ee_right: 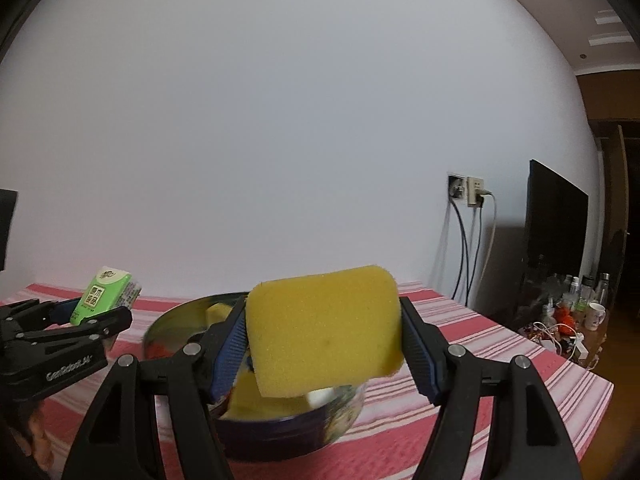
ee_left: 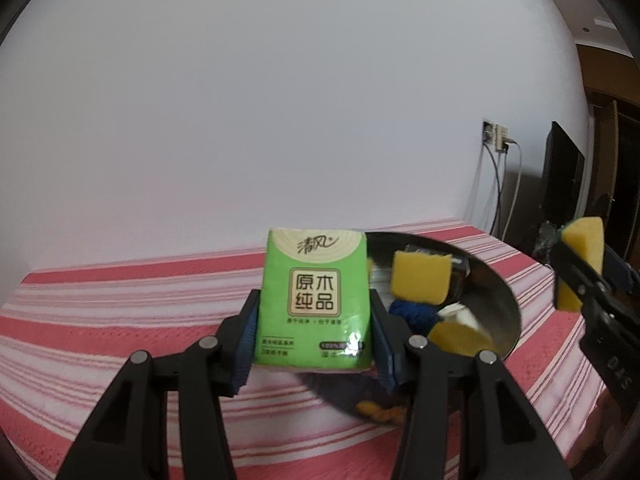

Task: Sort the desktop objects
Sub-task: 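Carry the yellow sponge and green tissue pack over the silver tin, then open right tool to drop sponge while left tool drops green pack into tin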

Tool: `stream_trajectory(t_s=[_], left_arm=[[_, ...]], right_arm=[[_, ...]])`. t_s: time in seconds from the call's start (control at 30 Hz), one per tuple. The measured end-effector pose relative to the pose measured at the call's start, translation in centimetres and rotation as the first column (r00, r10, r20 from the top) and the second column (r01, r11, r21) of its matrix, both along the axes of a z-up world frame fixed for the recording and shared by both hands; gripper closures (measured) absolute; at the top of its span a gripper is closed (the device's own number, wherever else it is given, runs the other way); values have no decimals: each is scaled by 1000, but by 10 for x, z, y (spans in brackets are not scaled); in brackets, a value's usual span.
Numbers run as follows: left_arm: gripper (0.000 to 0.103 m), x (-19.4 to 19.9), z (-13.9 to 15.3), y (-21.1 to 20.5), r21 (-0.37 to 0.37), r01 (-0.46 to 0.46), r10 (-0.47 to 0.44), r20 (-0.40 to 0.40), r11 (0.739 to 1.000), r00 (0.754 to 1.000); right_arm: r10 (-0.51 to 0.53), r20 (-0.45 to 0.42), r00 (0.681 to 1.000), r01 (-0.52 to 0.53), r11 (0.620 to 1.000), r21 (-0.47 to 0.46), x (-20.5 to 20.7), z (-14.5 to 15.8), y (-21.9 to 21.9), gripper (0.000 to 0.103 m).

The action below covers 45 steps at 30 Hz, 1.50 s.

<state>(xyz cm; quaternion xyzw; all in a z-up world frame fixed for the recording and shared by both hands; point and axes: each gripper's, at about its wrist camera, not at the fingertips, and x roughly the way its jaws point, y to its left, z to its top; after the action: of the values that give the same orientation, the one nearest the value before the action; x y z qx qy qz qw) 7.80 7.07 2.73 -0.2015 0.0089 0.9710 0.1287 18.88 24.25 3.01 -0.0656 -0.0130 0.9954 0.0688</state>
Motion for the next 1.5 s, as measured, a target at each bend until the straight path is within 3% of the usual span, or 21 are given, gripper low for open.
stream_trajectory(t_s=[0.73, 0.93, 1.1, 1.33, 1.5], left_arm=[[54, -57, 10, 69, 17, 14, -15, 51, 1000, 999], [54, -74, 9, 64, 71, -13, 6, 100, 997, 995], [54, -82, 3, 63, 86, -46, 33, 139, 995, 990], [54, -80, -6, 88, 28, -7, 2, 186, 1000, 983], [54, -84, -13, 95, 41, -16, 5, 258, 999, 966]], right_arm=[[-12, 51, 999, 15, 998, -62, -79, 15, 45, 31], [-9, 73, 997, 12, 999, -40, -100, 21, 51, 31], [58, 145, 988, -51, 997, -50, -131, 29, 42, 31], [169, 302, 938, -152, 985, -79, -185, 36, 23, 31], [247, 444, 861, -216, 969, -120, -222, 27, 12, 31]])
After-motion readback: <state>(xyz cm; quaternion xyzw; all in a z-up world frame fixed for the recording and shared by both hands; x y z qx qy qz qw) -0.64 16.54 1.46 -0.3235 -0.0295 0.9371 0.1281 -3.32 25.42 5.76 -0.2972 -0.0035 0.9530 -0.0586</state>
